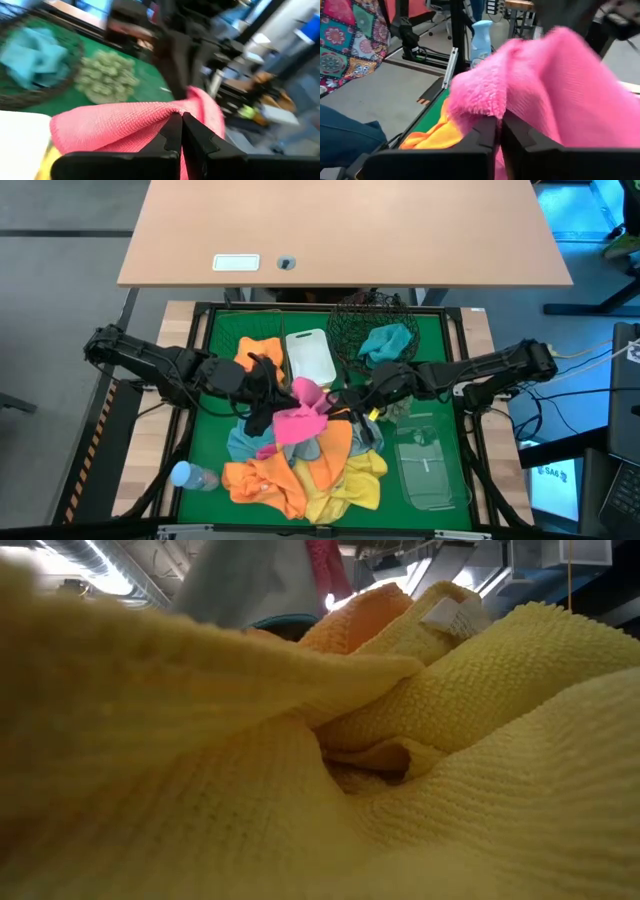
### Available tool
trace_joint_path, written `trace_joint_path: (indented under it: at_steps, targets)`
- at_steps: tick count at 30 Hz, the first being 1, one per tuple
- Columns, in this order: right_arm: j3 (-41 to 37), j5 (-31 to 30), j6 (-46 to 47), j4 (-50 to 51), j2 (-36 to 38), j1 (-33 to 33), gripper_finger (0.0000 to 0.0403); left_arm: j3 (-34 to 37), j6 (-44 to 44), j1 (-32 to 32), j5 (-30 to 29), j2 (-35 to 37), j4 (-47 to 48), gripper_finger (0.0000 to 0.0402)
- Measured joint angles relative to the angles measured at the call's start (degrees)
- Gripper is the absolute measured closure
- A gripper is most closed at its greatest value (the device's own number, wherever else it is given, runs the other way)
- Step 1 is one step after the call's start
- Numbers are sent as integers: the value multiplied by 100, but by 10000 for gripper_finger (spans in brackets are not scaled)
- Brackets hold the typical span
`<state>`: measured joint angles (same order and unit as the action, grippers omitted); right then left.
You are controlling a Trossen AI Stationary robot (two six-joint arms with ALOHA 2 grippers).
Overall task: Sort microfiber towel by color & place in baskets
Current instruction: Put the pink microfiber towel into the white bin
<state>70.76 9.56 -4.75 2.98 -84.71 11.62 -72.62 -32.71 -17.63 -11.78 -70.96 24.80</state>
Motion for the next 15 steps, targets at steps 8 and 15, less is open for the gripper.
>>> trace_joint_path:
  at_steps: [8,15]
  targets:
    - [543,345,-61,83,79,-2,396,0,-22,-129,1266,-24,35,325]
    - [963,248,-511,752,98,-77,398,0,-15,-269,1269,-98,409,257]
